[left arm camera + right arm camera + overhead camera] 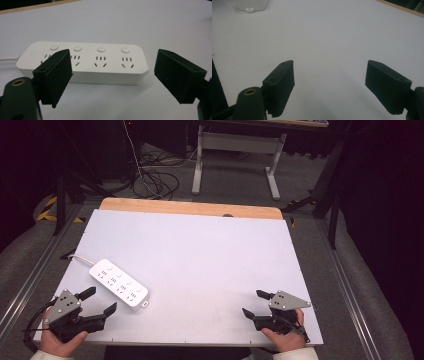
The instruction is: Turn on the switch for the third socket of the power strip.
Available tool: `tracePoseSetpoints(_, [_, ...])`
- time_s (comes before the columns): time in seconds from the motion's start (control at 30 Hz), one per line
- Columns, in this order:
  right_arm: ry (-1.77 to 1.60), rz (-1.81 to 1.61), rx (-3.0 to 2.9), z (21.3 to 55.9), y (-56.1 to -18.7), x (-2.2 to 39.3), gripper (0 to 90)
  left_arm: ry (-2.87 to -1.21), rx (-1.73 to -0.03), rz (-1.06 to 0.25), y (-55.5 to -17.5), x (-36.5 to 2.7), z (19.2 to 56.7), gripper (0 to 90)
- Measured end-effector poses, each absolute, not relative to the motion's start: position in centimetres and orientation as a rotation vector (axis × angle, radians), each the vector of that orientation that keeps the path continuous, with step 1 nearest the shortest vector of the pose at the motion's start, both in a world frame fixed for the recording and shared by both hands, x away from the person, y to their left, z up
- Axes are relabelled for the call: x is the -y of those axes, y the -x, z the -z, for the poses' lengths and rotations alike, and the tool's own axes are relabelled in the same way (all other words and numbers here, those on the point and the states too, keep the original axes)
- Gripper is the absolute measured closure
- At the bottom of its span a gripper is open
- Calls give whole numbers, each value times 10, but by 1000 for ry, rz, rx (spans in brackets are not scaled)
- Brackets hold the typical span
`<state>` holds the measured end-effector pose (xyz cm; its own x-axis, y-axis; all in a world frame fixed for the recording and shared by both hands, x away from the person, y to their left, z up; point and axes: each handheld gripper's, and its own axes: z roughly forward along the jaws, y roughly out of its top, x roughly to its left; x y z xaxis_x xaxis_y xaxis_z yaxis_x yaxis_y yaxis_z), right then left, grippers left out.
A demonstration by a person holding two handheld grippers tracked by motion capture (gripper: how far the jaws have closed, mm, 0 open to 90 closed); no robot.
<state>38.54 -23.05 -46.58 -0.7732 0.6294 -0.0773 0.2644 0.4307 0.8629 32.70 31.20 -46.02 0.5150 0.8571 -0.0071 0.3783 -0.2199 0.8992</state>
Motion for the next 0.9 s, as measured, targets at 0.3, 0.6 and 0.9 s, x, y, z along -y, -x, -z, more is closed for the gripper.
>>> tracePoseSetpoints(0.3, [-756, -1269, -2304, 467, -386, 230, 248, -1814, -1041, -637, -327, -312, 459, 165])
tracePoseSetpoints(0.6, [-755, -1270, -2302, 467, -386, 229, 255, -1837, -1041, -648, -326, -313, 459, 180])
tracePoseSetpoints(0.9, [-762, -1271, -2305, 467, -387, 229, 256, -1823, -1054, -618, -325, -314, 456, 170])
